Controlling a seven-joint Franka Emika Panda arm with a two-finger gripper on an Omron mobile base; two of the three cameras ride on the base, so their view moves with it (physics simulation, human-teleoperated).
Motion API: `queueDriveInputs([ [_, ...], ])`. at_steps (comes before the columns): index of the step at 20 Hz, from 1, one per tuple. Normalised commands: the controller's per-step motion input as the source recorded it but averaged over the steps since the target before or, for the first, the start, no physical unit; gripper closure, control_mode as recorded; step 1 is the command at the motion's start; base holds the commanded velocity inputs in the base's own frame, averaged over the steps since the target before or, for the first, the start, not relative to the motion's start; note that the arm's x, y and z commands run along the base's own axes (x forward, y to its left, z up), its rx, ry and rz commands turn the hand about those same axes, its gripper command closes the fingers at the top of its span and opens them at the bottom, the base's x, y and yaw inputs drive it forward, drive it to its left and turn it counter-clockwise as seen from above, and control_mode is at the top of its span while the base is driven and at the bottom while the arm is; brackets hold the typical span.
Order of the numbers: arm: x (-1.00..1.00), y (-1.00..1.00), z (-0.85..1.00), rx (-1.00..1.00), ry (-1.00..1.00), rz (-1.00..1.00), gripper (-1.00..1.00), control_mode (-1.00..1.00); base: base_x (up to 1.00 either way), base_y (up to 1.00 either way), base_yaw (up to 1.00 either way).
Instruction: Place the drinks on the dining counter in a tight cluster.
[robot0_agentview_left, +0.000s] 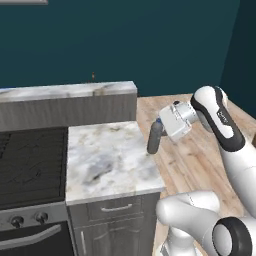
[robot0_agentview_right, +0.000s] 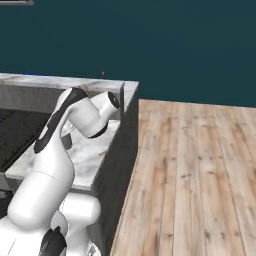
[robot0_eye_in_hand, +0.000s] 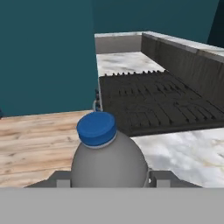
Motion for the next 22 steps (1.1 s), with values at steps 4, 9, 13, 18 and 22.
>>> queueDriveInputs([
  [4, 0.00, 0.00, 0.00, 0.00, 0.00, 0.00, 1.00, 1.00, 0.13, -1.00, 0.00],
  [9, 0.00, 0.00, 0.00, 0.00, 0.00, 0.00, 1.00, 1.00, 0.77, -1.00, 0.09],
  [13, 0.00, 0.00, 0.00, 0.00, 0.00, 0.00, 1.00, 1.00, 1.00, -0.92, 0.29],
  [18, 0.00, 0.00, 0.00, 0.00, 0.00, 0.00, 1.00, 1.00, 1.00, -0.81, 0.45],
  [22, 0.00, 0.00, 0.00, 0.00, 0.00, 0.00, 1.00, 1.00, 1.00, -0.78, 0.52],
])
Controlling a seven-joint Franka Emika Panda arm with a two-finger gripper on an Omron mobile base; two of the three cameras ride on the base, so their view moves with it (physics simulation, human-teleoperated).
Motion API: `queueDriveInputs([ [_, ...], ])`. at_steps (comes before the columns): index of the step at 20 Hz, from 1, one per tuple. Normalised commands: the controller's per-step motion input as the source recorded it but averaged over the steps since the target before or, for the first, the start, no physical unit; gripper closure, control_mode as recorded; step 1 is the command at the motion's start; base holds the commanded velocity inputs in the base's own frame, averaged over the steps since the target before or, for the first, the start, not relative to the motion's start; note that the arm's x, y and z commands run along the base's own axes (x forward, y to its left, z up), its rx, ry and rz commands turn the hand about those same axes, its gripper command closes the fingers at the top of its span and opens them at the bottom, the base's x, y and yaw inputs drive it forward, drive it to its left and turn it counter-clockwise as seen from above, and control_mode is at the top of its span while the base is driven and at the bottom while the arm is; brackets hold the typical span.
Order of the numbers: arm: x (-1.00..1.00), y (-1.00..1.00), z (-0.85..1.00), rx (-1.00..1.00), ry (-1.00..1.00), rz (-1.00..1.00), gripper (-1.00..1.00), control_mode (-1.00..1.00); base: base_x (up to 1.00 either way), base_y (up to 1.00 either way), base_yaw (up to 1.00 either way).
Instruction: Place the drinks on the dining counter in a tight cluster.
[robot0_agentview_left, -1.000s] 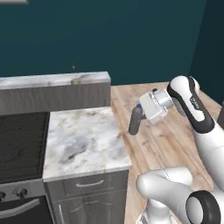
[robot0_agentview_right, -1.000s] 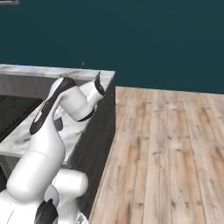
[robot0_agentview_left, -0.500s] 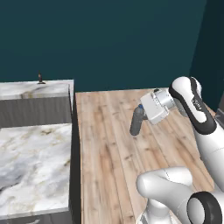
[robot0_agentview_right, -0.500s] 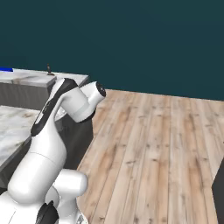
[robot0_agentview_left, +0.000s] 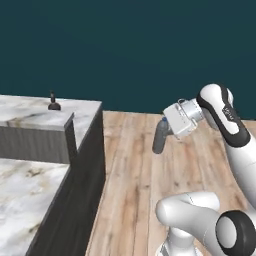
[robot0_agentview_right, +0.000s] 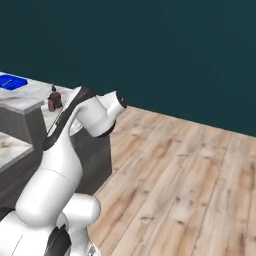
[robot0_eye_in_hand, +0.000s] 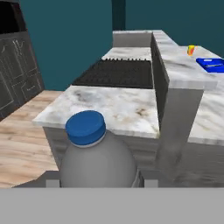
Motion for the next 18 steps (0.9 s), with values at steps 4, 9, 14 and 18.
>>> queueDriveInputs([
  [4, 0.00, 0.00, 0.00, 0.00, 0.00, 0.00, 1.00, 1.00, 1.00, -0.82, 0.51],
  [9, 0.00, 0.00, 0.00, 0.00, 0.00, 0.00, 1.00, 1.00, 1.00, -0.85, 0.52],
  [14, 0.00, 0.00, 0.00, 0.00, 0.00, 0.00, 1.00, 1.00, 0.96, -0.96, 0.51],
  [18, 0.00, 0.00, 0.00, 0.00, 0.00, 0.00, 1.00, 1.00, 0.85, -1.00, 0.50],
])
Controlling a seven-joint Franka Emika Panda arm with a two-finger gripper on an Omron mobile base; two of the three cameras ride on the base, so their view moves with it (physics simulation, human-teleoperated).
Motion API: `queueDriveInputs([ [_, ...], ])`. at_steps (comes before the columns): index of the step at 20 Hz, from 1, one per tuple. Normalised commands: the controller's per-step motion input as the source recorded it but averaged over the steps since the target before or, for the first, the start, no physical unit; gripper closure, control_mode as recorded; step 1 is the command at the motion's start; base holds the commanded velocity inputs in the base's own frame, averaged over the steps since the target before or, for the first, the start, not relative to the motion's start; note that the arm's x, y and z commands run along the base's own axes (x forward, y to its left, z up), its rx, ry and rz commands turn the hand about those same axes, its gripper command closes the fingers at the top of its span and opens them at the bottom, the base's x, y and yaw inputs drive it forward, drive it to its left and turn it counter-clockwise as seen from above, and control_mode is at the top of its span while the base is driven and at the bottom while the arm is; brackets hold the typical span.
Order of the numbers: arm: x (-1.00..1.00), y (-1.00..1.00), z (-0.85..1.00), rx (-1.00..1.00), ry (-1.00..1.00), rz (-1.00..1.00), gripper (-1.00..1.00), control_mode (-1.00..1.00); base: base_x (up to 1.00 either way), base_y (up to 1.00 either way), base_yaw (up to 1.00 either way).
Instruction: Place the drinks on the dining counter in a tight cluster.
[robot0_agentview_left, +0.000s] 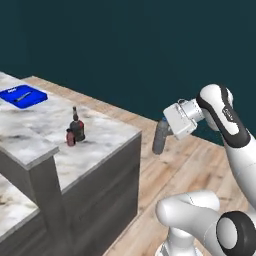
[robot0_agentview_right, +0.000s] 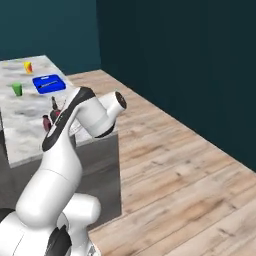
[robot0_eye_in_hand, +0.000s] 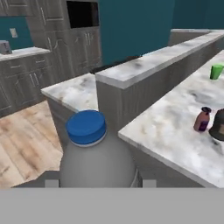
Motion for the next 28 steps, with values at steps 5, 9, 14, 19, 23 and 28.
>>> queueDriveInputs([
  [5, 0.00, 0.00, 0.00, 0.00, 0.00, 0.00, 1.00, 1.00, 0.83, -0.97, 0.52],
  [9, 0.00, 0.00, 0.00, 0.00, 0.00, 0.00, 1.00, 1.00, 0.74, -0.86, 0.58],
  [14, 0.00, 0.00, 0.00, 0.00, 0.00, 0.00, 1.00, 1.00, 0.67, -0.82, 0.60],
  [19, 0.00, 0.00, 0.00, 0.00, 0.00, 0.00, 1.00, 1.00, 0.58, -0.64, 0.68],
  [23, 0.00, 0.00, 0.00, 0.00, 0.00, 0.00, 1.00, 1.00, 0.48, -0.59, 0.71],
  [28, 0.00, 0.00, 0.00, 0.00, 0.00, 0.00, 1.00, 1.00, 0.37, -0.65, 0.64],
])
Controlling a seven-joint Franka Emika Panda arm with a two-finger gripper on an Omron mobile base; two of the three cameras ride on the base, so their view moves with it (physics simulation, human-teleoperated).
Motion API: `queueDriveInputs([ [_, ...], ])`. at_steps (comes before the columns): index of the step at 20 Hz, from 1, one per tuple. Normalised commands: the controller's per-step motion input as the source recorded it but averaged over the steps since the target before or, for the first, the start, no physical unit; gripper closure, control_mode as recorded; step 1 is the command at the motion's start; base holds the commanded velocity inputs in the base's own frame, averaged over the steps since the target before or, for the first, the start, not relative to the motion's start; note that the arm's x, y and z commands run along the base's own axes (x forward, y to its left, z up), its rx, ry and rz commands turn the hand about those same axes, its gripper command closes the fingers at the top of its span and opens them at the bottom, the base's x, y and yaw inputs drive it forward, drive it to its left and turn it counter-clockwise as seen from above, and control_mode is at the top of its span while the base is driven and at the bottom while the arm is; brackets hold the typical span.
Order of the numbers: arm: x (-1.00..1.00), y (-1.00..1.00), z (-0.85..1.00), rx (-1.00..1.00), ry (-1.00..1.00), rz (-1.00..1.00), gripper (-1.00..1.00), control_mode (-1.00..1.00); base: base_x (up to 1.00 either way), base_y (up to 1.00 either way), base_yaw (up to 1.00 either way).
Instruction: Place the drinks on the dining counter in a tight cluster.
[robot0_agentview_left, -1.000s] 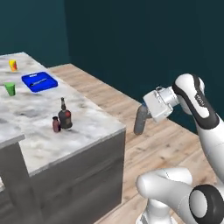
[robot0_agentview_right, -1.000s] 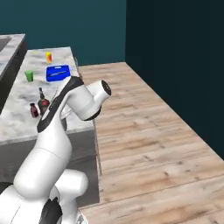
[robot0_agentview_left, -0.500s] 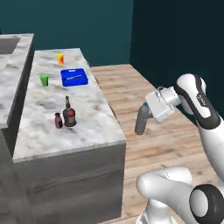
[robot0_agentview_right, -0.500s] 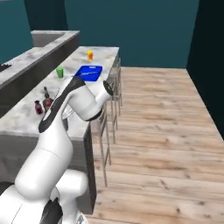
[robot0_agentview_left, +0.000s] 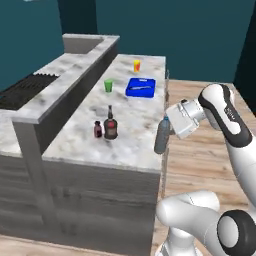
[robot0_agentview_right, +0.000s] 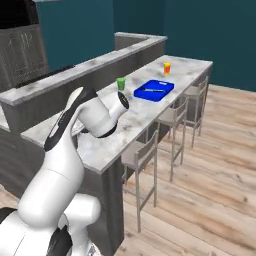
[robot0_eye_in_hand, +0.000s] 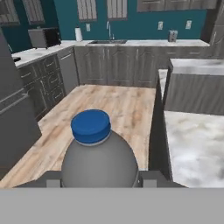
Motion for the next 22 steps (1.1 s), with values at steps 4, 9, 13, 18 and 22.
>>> queueDriveInputs([
  [4, 0.00, 0.00, 0.00, 0.00, 0.00, 0.00, 1.00, 1.00, -0.15, -0.72, 0.72],
  [9, 0.00, 0.00, 0.00, 0.00, 0.00, 0.00, 1.00, 1.00, -0.31, -0.96, 0.59],
  [13, 0.00, 0.00, 0.00, 0.00, 0.00, 0.00, 1.00, 1.00, 0.25, -1.00, 0.30],
  [18, 0.00, 0.00, 0.00, 0.00, 0.00, 0.00, 1.00, 1.00, 0.15, -0.96, 0.01],
  [22, 0.00, 0.00, 0.00, 0.00, 0.00, 0.00, 1.00, 1.00, 0.18, -0.53, 0.19],
])
